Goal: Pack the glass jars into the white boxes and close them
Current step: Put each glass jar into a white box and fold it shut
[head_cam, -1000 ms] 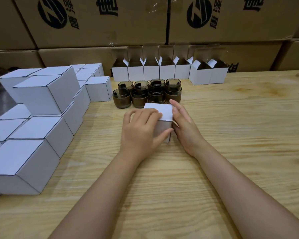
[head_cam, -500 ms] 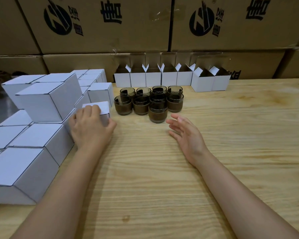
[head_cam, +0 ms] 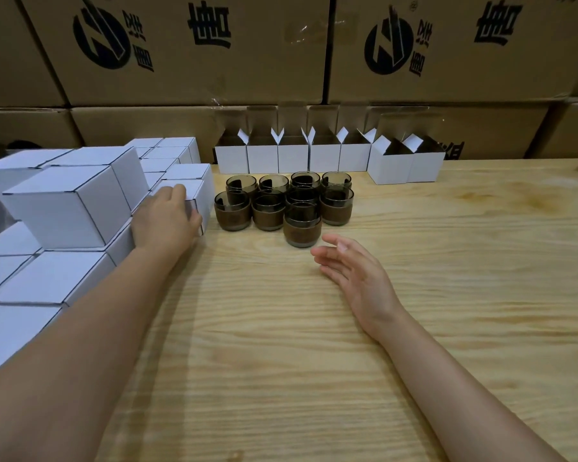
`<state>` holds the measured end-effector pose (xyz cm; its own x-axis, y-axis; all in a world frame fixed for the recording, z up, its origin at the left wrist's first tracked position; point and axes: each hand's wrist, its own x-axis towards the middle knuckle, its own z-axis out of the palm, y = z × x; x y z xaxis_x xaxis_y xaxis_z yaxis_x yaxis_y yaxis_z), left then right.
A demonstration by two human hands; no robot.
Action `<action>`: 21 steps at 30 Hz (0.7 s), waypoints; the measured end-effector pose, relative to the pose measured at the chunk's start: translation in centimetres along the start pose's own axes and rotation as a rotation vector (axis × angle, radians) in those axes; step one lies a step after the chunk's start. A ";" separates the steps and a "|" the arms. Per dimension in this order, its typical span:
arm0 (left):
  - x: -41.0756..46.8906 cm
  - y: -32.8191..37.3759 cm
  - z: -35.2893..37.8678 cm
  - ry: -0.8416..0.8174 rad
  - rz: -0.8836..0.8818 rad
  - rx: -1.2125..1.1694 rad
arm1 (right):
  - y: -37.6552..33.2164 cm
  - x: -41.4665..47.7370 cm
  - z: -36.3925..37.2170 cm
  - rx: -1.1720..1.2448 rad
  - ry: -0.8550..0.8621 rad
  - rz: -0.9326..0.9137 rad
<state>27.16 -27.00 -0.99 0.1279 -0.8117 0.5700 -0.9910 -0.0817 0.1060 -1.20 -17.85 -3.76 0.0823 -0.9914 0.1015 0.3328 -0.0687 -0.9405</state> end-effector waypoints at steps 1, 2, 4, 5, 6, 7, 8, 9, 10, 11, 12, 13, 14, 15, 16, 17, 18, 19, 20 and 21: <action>0.3 0.0 0.0 -0.017 -0.006 0.013 | 0.0 0.0 0.0 -0.001 -0.006 -0.003; 0.5 0.0 0.0 -0.033 -0.006 0.031 | 0.1 0.0 0.0 0.001 -0.009 -0.004; 0.9 0.0 -0.1 -0.064 0.019 0.086 | 0.0 0.0 0.0 0.000 -0.014 -0.005; 1.0 0.0 -0.2 -0.087 0.029 0.118 | 0.0 0.0 0.1 -0.006 -0.016 -0.006; 1.2 0.1 -0.4 -0.118 0.030 0.143 | 0.0 0.0 0.1 -0.010 -0.016 -0.007; 1.3 0.2 -0.6 -0.153 0.027 0.166 | 0.0 0.0 0.1 -0.014 -0.017 -0.006; 1.4 0.2 -0.9 -0.193 0.028 0.185 | 0.0 0.0 0.1 -0.019 -0.017 -0.006; 1.5 0.2 -1.1 -0.233 0.037 0.197 | 0.0 -0.1 0.1 -0.028 -0.018 -0.004; 1.6 0.1 -1.5 -0.265 0.054 0.192 | -0.1 -0.1 0.2 -0.038 -0.017 -0.002; 1.5 0.3 -2.0 -0.272 0.075 0.170 | -0.1 -0.1 0.2 -0.047 -0.015 0.000; 1.1 0.8 -2.7 -0.232 0.100 0.124 | -0.2 -0.2 0.3 -0.053 -0.013 0.001; 0.4 1.5 -3.4 -0.153 0.125 0.046 | -0.2 -0.2 0.4 -0.058 -0.011 0.003; -0.6 2.6 -3.9 -0.063 0.137 -0.063 | -0.2 -0.2 0.4 -0.062 -0.008 0.005; -2.0 3.9 -4.4 0.005 0.120 -0.195 | -0.2 -0.3 0.5 -0.068 -0.005 0.007; -3.6 5.4 -4.9 0.019 0.070 -0.331 | -0.3 -0.3 0.5 -0.076 -0.001 0.007; -5.4 6.9 -5.2 -0.022 -0.001 -0.436 | -0.4 -0.3 0.6 -0.083 0.004 0.008; -7.2 8.3 -5.2 -0.093 -0.075 -0.483 | -0.4 -0.4 0.7 -0.089 0.009 0.013; -8.8 9.4 -4.9 -0.167 -0.129 -0.477 | -0.5 -0.4 0.7 -0.094 0.011 0.018; -10.2 10.1 -4.6 -0.221 -0.147 -0.439 | -0.5 -0.5 0.7 -0.096 0.013 0.020; -11.3 10.4 -4.1 -0.239 -0.131 -0.395 | -0.5 -0.5 0.7 -0.099 0.014 0.022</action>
<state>15.55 -16.33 -2.99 0.1927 -0.9231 0.3328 -0.8703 -0.0041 0.4924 -0.71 -17.29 -3.12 0.0754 -0.9942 0.0766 0.2370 -0.0567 -0.9699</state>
